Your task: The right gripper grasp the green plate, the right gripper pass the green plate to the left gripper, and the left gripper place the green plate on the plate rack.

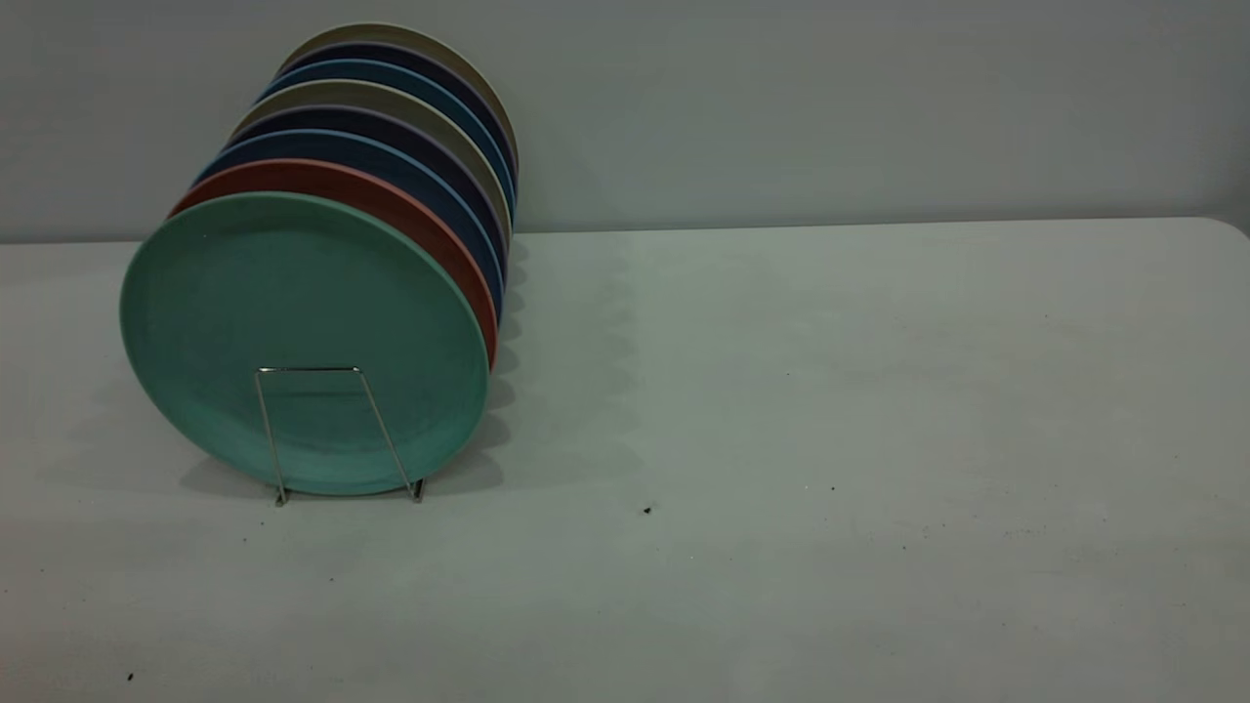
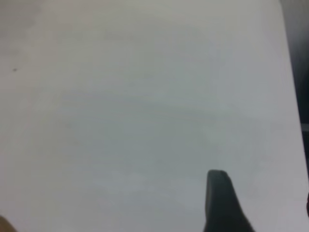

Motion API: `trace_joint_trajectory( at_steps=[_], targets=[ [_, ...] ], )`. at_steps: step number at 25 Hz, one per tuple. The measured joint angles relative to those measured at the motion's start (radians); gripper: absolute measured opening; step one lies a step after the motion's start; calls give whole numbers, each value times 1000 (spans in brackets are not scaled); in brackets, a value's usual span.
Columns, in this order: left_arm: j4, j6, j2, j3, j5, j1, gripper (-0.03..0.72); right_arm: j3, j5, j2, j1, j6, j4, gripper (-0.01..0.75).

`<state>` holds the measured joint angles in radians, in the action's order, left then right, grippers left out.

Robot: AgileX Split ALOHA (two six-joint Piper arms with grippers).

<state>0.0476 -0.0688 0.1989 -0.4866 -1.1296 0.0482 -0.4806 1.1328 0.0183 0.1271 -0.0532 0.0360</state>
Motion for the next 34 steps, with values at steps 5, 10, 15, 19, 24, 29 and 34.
trace_joint_trajectory(
  at_steps=[5, 10, 15, 19, 24, 29, 34],
  targets=[
    [0, 0, -29, 0, 1, 0, 391, 0, 0, 0, -4, 1, -6, 428],
    [0, 0, -173, 0, 0, 0, 391, 0, 0, 0, -5, 1, -9, 428],
    [0, 0, -218, 0, -2, -5, 391, 0, 0, 0, -5, 1, -11, 428],
    [0, 0, -221, 0, -2, -5, 391, 0, 0, 0, -5, 1, -12, 428],
    [0, 2, -221, 0, -2, -5, 391, 0, 0, 0, -5, 1, -12, 428],
    [0, 2, -221, 0, -2, -5, 391, 0, 0, 0, -5, 1, -12, 428],
    [0, 3, -221, 0, -2, -5, 391, 0, 0, 0, -5, 1, -12, 428]
  ],
)
